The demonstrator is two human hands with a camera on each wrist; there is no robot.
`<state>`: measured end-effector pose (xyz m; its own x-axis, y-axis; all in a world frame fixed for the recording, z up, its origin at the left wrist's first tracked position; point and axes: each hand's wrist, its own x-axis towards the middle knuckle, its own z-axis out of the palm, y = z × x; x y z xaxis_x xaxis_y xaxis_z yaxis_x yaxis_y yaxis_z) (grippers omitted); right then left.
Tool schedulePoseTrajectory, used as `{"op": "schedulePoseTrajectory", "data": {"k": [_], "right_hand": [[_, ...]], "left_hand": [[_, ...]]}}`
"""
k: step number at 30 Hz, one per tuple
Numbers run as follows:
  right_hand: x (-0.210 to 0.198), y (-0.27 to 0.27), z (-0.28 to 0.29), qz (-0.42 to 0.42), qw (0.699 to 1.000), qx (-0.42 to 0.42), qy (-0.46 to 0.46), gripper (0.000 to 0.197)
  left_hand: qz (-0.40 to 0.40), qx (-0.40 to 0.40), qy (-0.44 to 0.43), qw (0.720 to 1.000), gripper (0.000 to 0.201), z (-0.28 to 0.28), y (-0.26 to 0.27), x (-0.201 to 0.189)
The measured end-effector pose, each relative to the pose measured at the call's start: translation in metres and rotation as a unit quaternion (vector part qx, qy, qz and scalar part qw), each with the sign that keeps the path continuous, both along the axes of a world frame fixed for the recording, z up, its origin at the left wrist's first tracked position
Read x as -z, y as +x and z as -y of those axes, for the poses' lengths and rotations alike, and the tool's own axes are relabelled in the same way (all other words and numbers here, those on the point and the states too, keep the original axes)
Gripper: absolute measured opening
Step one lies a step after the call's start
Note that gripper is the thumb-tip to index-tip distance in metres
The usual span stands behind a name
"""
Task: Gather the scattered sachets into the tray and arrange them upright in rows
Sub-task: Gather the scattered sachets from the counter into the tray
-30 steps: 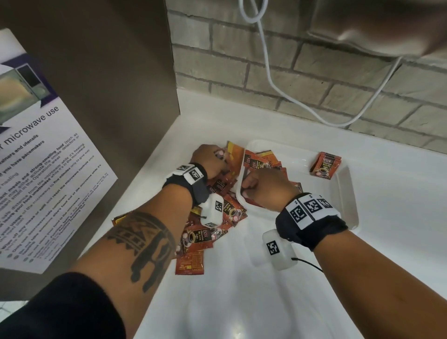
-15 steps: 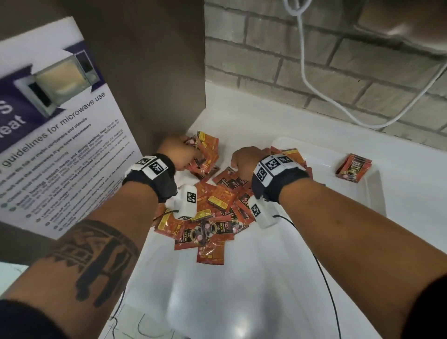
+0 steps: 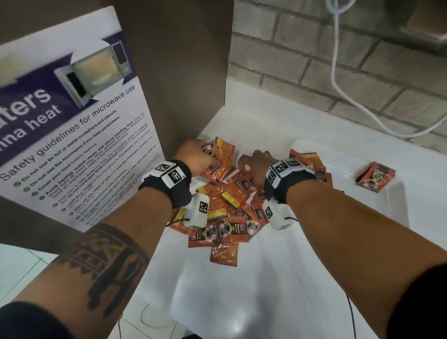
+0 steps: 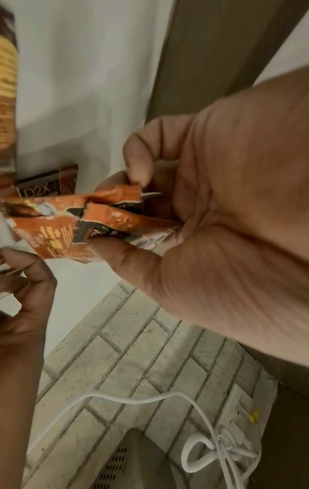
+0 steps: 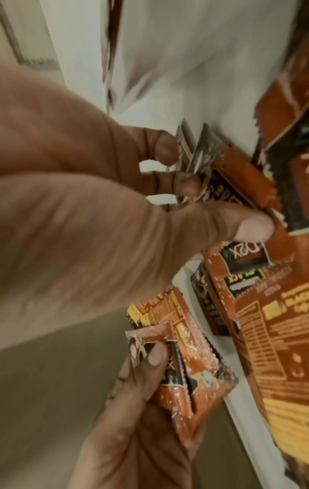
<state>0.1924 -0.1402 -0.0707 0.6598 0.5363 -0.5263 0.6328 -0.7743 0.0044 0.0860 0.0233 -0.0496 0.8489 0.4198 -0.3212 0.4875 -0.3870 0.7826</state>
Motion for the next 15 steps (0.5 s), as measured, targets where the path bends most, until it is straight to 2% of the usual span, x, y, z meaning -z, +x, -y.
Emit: {"op": "schedulePoseTrajectory", "data": {"k": [2, 6, 10, 15], "right_hand": [[-0.002, -0.001, 0.0, -0.002, 1.0, 0.001, -0.011, 0.064], [-0.005, 0.002, 0.002, -0.019, 0.999, -0.034, -0.004, 0.06], [-0.009, 0.003, 0.005, -0.013, 0.999, -0.009, 0.034, 0.043], [-0.029, 0.004, 0.018, 0.029, 0.994, 0.039, 0.102, 0.036]], "left_hand": [[-0.003, 0.011, 0.019, 1.0, 0.019, 0.002, 0.001, 0.0], [0.004, 0.026, 0.038, 0.999, 0.02, 0.005, 0.002, 0.001], [0.017, 0.033, 0.054, 0.998, 0.013, 0.007, 0.004, -0.001], [0.046, 0.006, 0.054, 0.997, 0.009, 0.007, 0.016, -0.009]]}}
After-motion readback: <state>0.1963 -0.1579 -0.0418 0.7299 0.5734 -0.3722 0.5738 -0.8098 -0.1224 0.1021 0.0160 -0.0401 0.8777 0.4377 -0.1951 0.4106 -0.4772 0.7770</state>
